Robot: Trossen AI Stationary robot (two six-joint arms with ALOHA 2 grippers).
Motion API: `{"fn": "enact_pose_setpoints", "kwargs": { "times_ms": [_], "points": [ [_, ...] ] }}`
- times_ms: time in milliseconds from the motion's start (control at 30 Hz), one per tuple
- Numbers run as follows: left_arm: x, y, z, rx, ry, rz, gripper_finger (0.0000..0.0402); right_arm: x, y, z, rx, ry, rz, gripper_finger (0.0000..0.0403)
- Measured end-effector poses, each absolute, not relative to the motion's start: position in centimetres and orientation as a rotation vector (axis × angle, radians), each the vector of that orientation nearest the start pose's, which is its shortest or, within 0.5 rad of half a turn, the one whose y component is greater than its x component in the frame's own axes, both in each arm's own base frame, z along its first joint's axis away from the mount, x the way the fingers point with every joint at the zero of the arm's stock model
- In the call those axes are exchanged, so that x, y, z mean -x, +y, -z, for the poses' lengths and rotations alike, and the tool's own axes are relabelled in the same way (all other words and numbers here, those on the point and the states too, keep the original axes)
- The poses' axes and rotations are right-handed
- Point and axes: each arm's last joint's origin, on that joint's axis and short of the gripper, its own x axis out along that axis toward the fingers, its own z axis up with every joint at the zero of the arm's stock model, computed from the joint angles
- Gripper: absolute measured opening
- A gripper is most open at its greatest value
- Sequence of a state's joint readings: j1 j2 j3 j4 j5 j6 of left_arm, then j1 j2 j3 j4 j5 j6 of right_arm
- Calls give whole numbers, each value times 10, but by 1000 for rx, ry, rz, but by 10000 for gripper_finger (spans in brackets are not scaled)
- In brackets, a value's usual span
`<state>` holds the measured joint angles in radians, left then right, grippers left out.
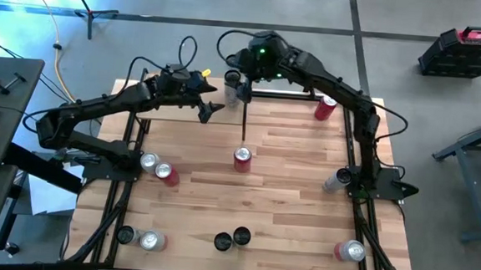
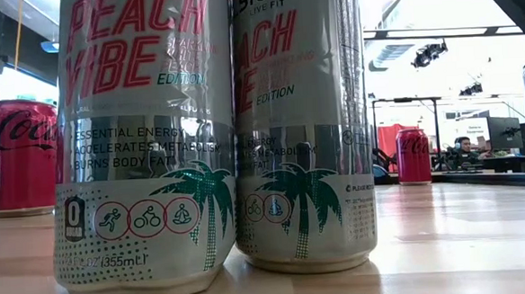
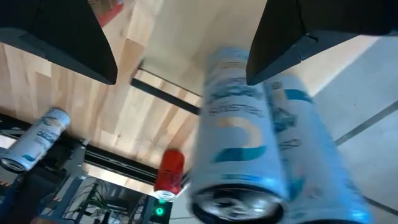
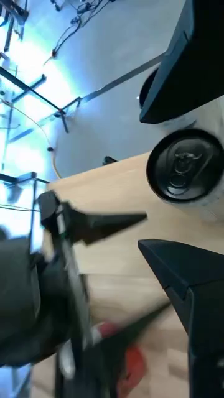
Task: Place canned beverage on shelf
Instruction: Put the left blue soda can on the shelf aligned with the other blue soda can
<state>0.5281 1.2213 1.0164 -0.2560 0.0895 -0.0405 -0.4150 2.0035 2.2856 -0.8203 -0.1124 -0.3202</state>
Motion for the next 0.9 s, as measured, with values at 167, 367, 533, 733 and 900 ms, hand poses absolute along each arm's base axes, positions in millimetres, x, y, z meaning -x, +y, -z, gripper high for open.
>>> {"fn": "enact_pose_setpoints", "kwargs": {
  "times_ms": [167,367,533,733,900],
  "points": [
    [-227,146,-321,103,405,-392,349,-376,-162,-423,130,687,191,305],
    [-234,155,-317,61,380,-350,349,-369,-165,-401,74,858,189,305],
    [-241,161,-305,67,423,-352,349,-378,-169,-393,98,812,197,305],
    [-244,161,-306,64,405,-350,349,-384,-172,-388,111,776,209,305],
    [-248,155,-306,57,399,-333,349,-386,-174,-390,123,743,218,305]
  ]
}}
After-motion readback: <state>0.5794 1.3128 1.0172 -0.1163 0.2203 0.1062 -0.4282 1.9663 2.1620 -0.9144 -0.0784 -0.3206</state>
